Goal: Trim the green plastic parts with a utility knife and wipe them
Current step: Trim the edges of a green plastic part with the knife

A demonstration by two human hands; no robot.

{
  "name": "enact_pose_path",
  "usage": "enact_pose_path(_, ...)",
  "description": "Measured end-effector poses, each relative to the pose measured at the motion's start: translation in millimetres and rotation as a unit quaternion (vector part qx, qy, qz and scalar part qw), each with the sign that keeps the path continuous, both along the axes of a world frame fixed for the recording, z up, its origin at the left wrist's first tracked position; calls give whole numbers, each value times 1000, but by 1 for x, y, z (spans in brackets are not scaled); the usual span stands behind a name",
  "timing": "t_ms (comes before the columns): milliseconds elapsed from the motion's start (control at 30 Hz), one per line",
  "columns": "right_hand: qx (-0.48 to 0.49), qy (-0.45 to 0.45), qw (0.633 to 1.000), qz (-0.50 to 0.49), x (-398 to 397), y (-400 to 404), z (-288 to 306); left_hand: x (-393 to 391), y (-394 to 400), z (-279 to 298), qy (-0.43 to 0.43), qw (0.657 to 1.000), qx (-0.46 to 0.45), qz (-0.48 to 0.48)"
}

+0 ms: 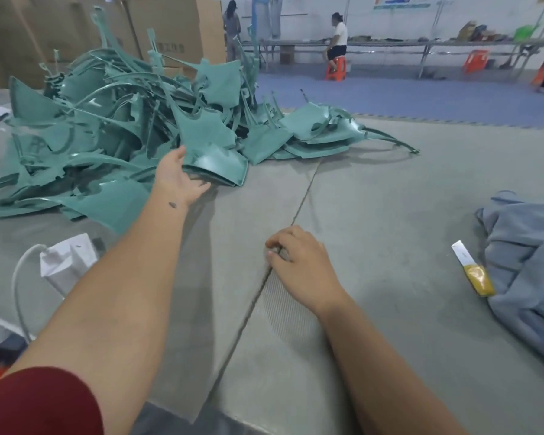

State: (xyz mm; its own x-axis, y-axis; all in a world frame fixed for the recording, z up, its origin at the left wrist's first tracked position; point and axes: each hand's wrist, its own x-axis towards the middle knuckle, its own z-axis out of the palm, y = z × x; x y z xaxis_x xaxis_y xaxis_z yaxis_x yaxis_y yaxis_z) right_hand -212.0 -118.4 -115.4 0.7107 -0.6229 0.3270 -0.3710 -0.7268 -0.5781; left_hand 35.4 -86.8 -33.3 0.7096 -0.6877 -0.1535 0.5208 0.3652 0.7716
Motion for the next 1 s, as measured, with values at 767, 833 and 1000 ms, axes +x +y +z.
enact_pose_path(767, -16, 24, 987, -157, -35, -28, 17, -88, -14, -48, -299, 943, 128, -68)
enact_pose_path(833, -61, 77, 982, -162, -36, -29, 14, -90, -14, -48, -314, 938, 117, -91)
enact_pose_path(1000, -97, 44, 973, -203, -40, -31, 18, -85, -8, -33, -356, 920, 148, -67)
